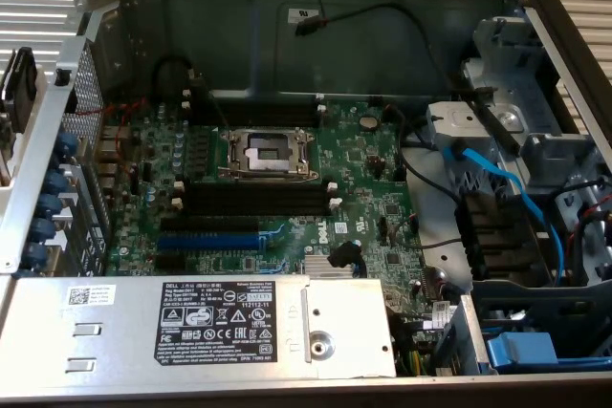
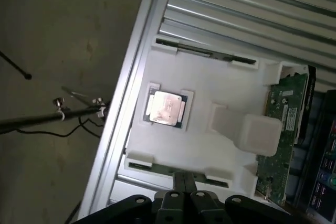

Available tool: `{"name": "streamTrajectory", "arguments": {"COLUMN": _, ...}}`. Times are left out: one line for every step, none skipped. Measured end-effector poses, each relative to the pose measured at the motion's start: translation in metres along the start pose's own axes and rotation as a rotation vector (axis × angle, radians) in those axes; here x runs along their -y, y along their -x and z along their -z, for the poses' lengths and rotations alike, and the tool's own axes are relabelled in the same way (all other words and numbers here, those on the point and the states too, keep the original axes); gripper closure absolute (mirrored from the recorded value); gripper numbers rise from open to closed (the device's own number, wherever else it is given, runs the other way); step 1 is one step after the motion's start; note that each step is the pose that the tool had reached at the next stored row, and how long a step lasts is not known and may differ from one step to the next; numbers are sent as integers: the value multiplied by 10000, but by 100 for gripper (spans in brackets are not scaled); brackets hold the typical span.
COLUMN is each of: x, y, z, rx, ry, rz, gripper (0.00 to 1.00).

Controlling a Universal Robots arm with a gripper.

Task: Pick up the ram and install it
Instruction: 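Pick up the ram and move it above insertion slot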

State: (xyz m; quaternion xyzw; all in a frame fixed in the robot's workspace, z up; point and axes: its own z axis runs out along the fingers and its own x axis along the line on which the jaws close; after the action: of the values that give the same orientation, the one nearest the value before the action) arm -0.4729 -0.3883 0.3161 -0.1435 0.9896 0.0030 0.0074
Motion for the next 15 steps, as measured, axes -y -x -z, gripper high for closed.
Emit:
{"name": "streamTrajectory", "arguments": {"x": 0, "y": 0, "z": -5, "rx": 0, "ry": 3, "rz": 175, "gripper": 90}}
{"name": "streamTrajectory", "arguments": {"x": 0, "y": 0, "z": -11, "rx": 0, "ry": 6, "rz": 360, "gripper": 90}}
{"name": "streamTrajectory", "arguments": {"x": 0, "y": 0, "z": -17, "rx": -1, "ry": 8, "rz": 540, "gripper": 90}}
{"name": "streamTrajectory", "arguments": {"x": 0, "y": 0, "z": -21, "rx": -3, "ry": 11, "rz": 725, "gripper": 90}}
{"name": "streamTrajectory", "arguments": {"x": 0, "y": -1, "z": -23, "rx": -5, "ry": 14, "rz": 900, "gripper": 90}}
{"name": "streamTrajectory", "arguments": {"x": 0, "y": -1, "z": -28, "rx": -4, "ry": 17, "rz": 1096, "gripper": 90}}
{"name": "streamTrajectory", "arguments": {"x": 0, "y": -1, "z": -31, "rx": -5, "ry": 19, "rz": 1275, "gripper": 90}}
{"name": "streamTrajectory", "arguments": {"x": 0, "y": -1, "z": -34, "rx": -6, "ry": 22, "rz": 1461, "gripper": 90}}
{"name": "streamTrajectory", "arguments": {"x": 0, "y": -1, "z": -37, "rx": -7, "ry": 25, "rz": 1628, "gripper": 90}}
{"name": "streamTrajectory", "arguments": {"x": 0, "y": -1, "z": -39, "rx": -7, "ry": 28, "rz": 1815, "gripper": 90}}
{"name": "streamTrajectory", "arguments": {"x": 0, "y": -1, "z": -42, "rx": -7, "ry": 31, "rz": 1995, "gripper": 90}}
{"name": "streamTrajectory", "arguments": {"x": 0, "y": -1, "z": -44, "rx": -8, "ry": 34, "rz": 2180, "gripper": 90}}
{"name": "streamTrajectory", "arguments": {"x": 0, "y": -1, "z": -46, "rx": -9, "ry": 37, "rz": 2361, "gripper": 90}}
{"name": "streamTrajectory", "arguments": {"x": 0, "y": -1, "z": -48, "rx": -10, "ry": 40, "rz": 2539, "gripper": 90}}
{"name": "streamTrajectory", "arguments": {"x": 0, "y": -1, "z": -51, "rx": -10, "ry": 42, "rz": 2731, "gripper": 90}}
